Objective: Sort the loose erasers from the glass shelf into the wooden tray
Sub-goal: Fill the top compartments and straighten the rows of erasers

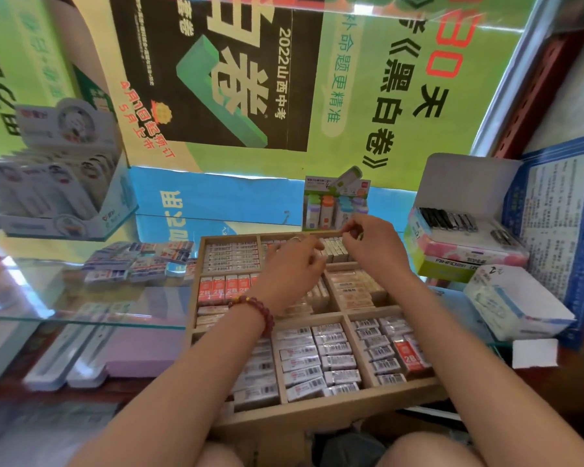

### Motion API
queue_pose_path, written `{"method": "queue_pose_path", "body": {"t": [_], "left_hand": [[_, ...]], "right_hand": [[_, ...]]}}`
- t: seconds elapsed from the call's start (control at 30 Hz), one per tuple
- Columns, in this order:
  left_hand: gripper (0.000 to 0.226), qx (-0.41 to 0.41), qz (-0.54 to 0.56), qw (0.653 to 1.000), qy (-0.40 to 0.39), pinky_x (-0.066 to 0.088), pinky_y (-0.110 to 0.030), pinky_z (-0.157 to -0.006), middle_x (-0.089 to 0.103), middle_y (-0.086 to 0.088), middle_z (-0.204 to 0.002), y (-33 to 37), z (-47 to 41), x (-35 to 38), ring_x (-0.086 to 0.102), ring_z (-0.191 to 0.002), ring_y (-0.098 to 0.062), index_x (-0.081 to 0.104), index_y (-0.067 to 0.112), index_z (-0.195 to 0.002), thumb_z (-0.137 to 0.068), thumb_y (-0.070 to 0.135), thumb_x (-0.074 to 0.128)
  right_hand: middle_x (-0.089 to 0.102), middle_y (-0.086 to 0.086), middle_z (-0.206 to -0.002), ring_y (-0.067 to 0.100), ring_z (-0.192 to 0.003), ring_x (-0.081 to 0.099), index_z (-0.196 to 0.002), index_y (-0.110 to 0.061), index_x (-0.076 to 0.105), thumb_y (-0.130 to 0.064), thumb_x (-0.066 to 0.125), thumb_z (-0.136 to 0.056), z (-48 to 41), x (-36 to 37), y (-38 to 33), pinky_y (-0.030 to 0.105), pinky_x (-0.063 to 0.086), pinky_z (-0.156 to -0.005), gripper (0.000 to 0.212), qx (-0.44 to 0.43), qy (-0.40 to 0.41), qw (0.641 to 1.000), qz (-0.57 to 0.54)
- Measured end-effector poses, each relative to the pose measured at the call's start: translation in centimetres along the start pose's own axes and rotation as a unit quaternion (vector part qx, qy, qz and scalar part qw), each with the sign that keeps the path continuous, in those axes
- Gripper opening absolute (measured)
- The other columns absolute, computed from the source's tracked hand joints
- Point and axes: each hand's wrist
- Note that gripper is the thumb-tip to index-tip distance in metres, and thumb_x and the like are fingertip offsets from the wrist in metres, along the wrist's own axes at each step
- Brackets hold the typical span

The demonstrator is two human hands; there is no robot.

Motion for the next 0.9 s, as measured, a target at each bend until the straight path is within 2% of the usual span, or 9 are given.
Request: {"method": "queue_pose_path", "body": {"t": [0.07, 0.13, 0.23, 0.37, 0.5, 0.63, 0.73, 0.8, 0.9], "left_hand": [[0.026, -0.024, 0.049, 0.998, 0.037, 0.038, -0.036, -0.099, 0.059, -0.001, -0.120, -0.8, 0.5, -1.8, 0.053, -0.111, -0.018, 0.057, 0.021, -0.118, -0.095, 0.026, 0.044], [0.022, -0.048, 0.068, 0.993, 0.079, 0.042, -0.032, -0.093, 0.059, -0.002, -0.119, -2.2, 1.4, -3.7, 0.055, -0.109, -0.017, 0.060, 0.018, -0.111, -0.094, 0.022, 0.046], [0.018, -0.097, 0.052, 0.985, 0.130, 0.042, -0.033, -0.093, 0.059, -0.003, -0.114, -5.7, 3.2, -6.2, 0.055, -0.108, -0.018, 0.062, 0.016, -0.104, -0.091, 0.017, 0.050], [0.026, -0.186, -0.003, 0.966, 0.178, 0.038, -0.032, -0.093, 0.057, -0.008, -0.119, -12.1, 6.7, -9.4, 0.053, -0.112, -0.025, 0.062, 0.013, -0.110, -0.084, 0.013, 0.059], [0.054, -0.226, -0.087, 0.954, 0.176, 0.034, -0.030, -0.102, 0.053, -0.006, -0.130, -18.2, 9.8, -10.6, 0.048, -0.122, -0.024, 0.059, 0.014, -0.124, -0.074, 0.026, 0.072], [0.067, -0.240, -0.171, 0.947, 0.127, 0.031, -0.041, -0.109, 0.032, -0.006, -0.150, -20.7, 11.0, -10.1, 0.029, -0.138, -0.023, 0.039, 0.025, -0.138, -0.075, 0.043, 0.054], [0.069, -0.249, -0.209, 0.942, 0.085, 0.018, -0.042, -0.112, 0.014, -0.002, -0.157, -21.2, 10.7, -9.5, 0.010, -0.144, -0.019, 0.021, 0.023, -0.148, -0.086, 0.045, 0.042], [0.064, -0.240, -0.212, 0.942, 0.097, 0.017, -0.043, -0.112, 0.018, -0.002, -0.156, -21.2, 10.6, -9.2, 0.012, -0.143, -0.020, 0.025, 0.022, -0.146, -0.088, 0.040, 0.045], [0.041, -0.211, -0.167, 0.949, 0.165, 0.031, -0.038, -0.101, 0.044, -0.007, -0.137, -21.0, 10.8, -9.1, 0.036, -0.127, -0.025, 0.047, 0.013, -0.122, -0.084, 0.027, 0.056]], "right_hand": [[0.062, -0.005, -0.081, 0.014, -0.078, 0.057, -0.084, -0.025, 0.060, -0.015, 0.056, -0.085, 0.3, 0.4, -2.3, 0.031, 0.047, -0.068, 0.011, -0.031, -0.019, 0.999, -0.028], [0.063, -0.006, -0.084, 0.013, -0.080, 0.058, -0.088, -0.024, 0.064, -0.018, 0.057, -0.086, 0.8, 1.1, -4.8, 0.031, 0.049, -0.072, 0.010, -0.077, -0.058, 0.995, -0.027], [0.063, -0.008, -0.086, 0.011, -0.079, 0.056, -0.095, -0.022, 0.065, -0.020, 0.057, -0.088, 1.9, 2.4, -8.6, 0.029, 0.047, -0.070, 0.011, -0.134, -0.127, 0.983, -0.021], [0.065, -0.008, -0.096, 0.014, -0.087, 0.059, -0.097, -0.025, 0.065, -0.023, 0.053, -0.088, 3.3, 5.0, -12.9, 0.033, 0.051, -0.077, 0.015, -0.189, -0.179, 0.966, 0.002], [0.062, -0.004, -0.107, 0.016, -0.109, 0.050, -0.114, -0.026, 0.059, -0.021, 0.053, -0.087, 3.1, 8.5, -15.9, 0.029, 0.040, -0.076, 0.028, -0.227, -0.199, 0.953, 0.040], [0.058, 0.006, -0.126, 0.026, -0.120, 0.040, -0.136, -0.020, 0.044, -0.016, 0.054, -0.084, 1.7, 12.6, -18.2, 0.034, 0.040, -0.089, 0.053, -0.236, -0.246, 0.934, 0.108], [0.053, 0.011, -0.131, 0.029, -0.124, 0.037, -0.136, -0.014, 0.040, -0.017, 0.051, -0.090, 0.8, 15.0, -19.5, 0.037, 0.035, -0.096, 0.047, -0.265, -0.271, 0.898, 0.223], [0.051, 0.012, -0.130, 0.030, -0.124, 0.038, -0.132, -0.010, 0.044, -0.013, 0.050, -0.091, 0.5, 15.9, -20.1, 0.038, 0.033, -0.099, 0.041, -0.284, -0.260, 0.877, 0.287], [0.051, 0.012, -0.127, 0.029, -0.122, 0.041, -0.124, -0.006, 0.053, -0.009, 0.048, -0.092, 0.1, 16.8, -20.5, 0.037, 0.034, -0.098, 0.033, -0.303, -0.223, 0.869, 0.320]]}}
Point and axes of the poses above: each hand's wrist, its own z-axis away from the middle knuckle, its own x-axis out of the palm, y = z × x
